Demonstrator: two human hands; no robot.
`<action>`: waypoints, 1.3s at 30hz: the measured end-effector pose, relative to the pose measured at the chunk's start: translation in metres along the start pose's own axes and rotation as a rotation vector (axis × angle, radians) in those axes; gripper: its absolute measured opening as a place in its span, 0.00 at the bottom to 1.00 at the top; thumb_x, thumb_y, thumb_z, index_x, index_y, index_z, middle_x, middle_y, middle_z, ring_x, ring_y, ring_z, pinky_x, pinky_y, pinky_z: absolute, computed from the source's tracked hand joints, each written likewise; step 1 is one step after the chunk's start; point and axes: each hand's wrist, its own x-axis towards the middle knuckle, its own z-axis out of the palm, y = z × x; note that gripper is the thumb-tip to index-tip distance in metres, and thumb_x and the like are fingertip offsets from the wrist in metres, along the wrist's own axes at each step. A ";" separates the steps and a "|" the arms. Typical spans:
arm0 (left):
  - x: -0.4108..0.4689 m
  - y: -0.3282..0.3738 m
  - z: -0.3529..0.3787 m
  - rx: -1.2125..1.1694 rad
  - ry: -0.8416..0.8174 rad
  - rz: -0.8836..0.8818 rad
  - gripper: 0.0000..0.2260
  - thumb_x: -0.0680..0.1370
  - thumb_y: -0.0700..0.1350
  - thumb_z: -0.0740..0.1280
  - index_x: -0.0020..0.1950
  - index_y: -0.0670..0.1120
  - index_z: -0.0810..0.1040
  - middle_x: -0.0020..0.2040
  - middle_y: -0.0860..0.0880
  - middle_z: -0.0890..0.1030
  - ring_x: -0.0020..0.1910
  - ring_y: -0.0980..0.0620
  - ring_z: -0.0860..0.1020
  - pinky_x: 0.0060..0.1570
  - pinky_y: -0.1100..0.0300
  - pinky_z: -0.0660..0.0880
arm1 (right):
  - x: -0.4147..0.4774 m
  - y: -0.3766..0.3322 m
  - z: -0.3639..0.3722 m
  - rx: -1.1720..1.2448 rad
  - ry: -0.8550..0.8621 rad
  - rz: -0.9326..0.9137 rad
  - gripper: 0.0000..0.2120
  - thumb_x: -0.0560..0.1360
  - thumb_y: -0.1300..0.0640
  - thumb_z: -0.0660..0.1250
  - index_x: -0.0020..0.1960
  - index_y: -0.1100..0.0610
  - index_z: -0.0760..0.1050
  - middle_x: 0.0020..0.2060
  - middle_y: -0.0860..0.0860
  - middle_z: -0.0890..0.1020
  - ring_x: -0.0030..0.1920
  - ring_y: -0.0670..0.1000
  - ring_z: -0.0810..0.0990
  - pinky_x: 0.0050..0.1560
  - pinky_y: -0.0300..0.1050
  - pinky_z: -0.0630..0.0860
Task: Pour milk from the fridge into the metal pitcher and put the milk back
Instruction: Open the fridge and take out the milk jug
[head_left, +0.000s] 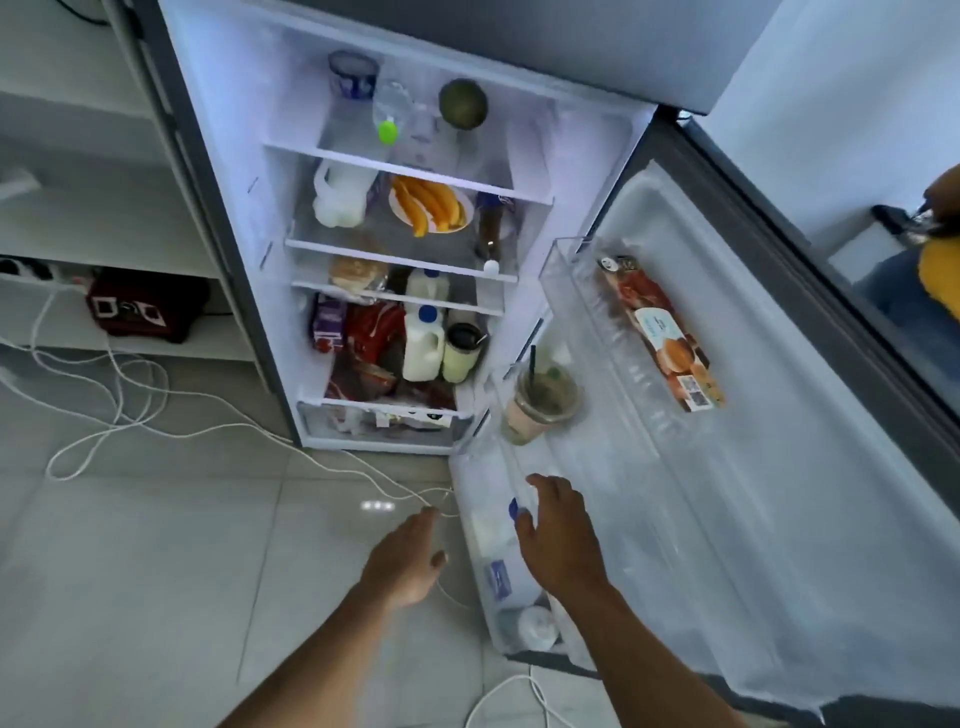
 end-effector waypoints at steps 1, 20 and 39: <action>0.009 -0.003 0.005 -0.006 -0.029 0.002 0.27 0.79 0.51 0.63 0.76 0.47 0.58 0.73 0.47 0.68 0.70 0.46 0.70 0.66 0.53 0.69 | 0.006 0.004 0.005 -0.074 0.015 -0.040 0.20 0.77 0.54 0.62 0.69 0.54 0.68 0.66 0.54 0.72 0.66 0.56 0.71 0.63 0.50 0.72; 0.146 0.016 0.121 -0.285 -0.300 -0.061 0.23 0.80 0.51 0.62 0.73 0.46 0.63 0.71 0.46 0.70 0.68 0.45 0.72 0.65 0.54 0.69 | 0.050 0.063 0.076 -0.462 0.087 -0.141 0.38 0.71 0.48 0.70 0.76 0.52 0.56 0.76 0.58 0.60 0.75 0.58 0.58 0.73 0.52 0.54; 0.165 0.000 0.074 -0.648 -0.139 -0.278 0.17 0.76 0.56 0.69 0.56 0.45 0.81 0.53 0.46 0.83 0.51 0.47 0.80 0.49 0.59 0.69 | 0.051 0.059 0.083 -0.403 0.151 -0.094 0.37 0.71 0.47 0.70 0.75 0.51 0.58 0.75 0.57 0.63 0.74 0.58 0.62 0.68 0.56 0.69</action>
